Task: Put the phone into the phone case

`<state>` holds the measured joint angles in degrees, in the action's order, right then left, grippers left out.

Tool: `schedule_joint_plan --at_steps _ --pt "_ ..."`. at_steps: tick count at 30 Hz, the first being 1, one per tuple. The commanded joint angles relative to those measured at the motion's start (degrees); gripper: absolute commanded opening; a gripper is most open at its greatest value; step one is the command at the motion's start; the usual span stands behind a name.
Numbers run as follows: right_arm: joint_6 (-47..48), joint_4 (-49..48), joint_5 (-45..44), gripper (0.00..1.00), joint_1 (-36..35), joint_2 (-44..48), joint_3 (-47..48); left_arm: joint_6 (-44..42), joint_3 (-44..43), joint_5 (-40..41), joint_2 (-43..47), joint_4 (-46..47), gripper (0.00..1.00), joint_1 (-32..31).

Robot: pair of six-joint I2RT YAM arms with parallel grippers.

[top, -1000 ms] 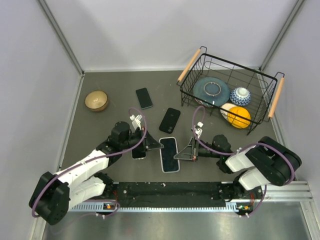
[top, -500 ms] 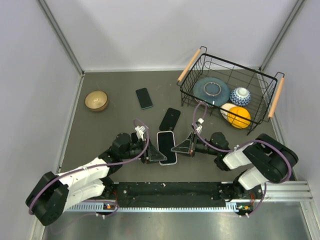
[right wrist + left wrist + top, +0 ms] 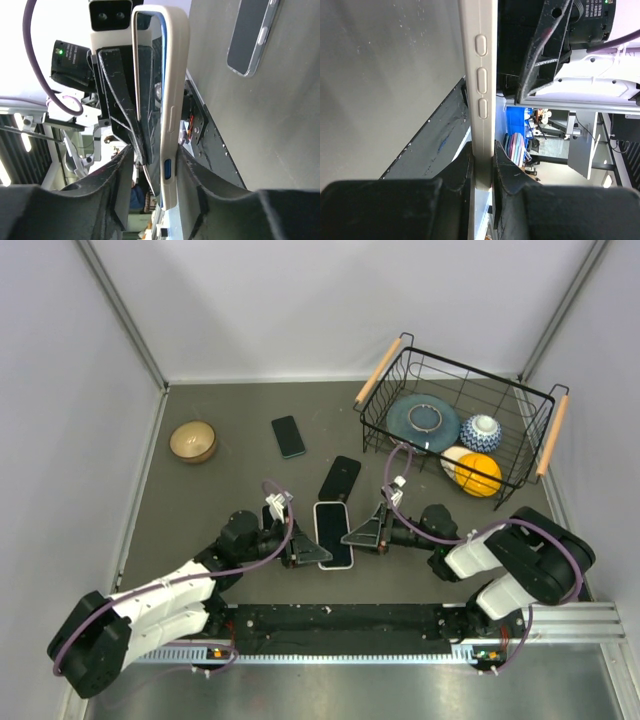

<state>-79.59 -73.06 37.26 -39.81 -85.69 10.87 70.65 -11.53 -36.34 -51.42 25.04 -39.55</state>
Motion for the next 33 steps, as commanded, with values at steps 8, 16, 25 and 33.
schedule_joint_plan --at_steps 8,16,25,33 --pt "2.69 -19.14 1.77 0.32 -3.34 -0.27 -1.47 -2.62 -0.6 4.25 2.9 3.18 0.0 0.0" --pt "-2.22 -19.14 -1.48 0.0 -3.52 3.42 -3.23 -11.67 -3.85 10.75 2.82 -10.96 0.0 0.0" --pt "-2.16 -19.14 -2.54 0.04 -3.52 1.23 -1.65 -14.58 -4.56 9.1 0.88 -12.83 0.0 -0.09" --pt "3.21 -18.7 -1.48 0.43 -3.43 -0.26 0.9 -13.61 -2.97 -0.39 1.94 -3.95 0.0 -0.09"
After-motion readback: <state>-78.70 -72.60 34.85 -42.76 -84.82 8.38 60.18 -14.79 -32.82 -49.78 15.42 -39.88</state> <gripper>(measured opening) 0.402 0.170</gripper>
